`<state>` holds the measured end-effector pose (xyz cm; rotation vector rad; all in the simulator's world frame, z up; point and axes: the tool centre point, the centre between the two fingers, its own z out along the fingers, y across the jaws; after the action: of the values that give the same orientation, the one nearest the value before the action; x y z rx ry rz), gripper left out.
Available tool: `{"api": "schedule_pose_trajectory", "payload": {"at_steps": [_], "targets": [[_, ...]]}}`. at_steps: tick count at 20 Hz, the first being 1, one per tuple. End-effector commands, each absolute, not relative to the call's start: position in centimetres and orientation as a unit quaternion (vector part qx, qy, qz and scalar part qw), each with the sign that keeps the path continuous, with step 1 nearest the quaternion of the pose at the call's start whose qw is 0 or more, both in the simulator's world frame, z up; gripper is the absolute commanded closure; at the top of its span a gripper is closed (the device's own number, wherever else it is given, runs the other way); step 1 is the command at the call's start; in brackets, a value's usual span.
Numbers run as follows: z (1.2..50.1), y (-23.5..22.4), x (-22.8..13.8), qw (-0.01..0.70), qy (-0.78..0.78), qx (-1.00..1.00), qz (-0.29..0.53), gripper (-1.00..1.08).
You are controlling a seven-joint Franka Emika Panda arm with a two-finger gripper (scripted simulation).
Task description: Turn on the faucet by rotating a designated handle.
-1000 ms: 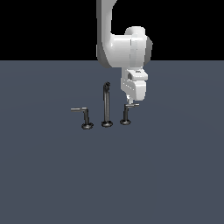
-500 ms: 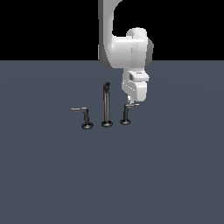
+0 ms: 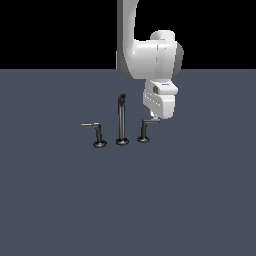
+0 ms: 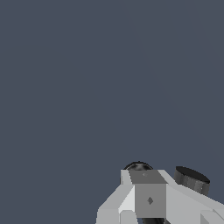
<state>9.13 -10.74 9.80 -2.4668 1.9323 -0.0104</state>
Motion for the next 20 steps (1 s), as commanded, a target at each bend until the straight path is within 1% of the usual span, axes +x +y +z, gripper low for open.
{"api": "schedule_pose_trajectory", "payload": {"at_steps": [1, 2, 20], "targets": [[9.8, -11.8, 8.2, 0.000, 0.621, -0.784, 0.000, 1.08], [9.8, -10.8, 9.0, 0.004, 0.616, -0.787, -0.003, 1.08], [9.8, -11.4, 3.7, 0.000, 0.620, -0.784, 0.000, 1.08]]}}
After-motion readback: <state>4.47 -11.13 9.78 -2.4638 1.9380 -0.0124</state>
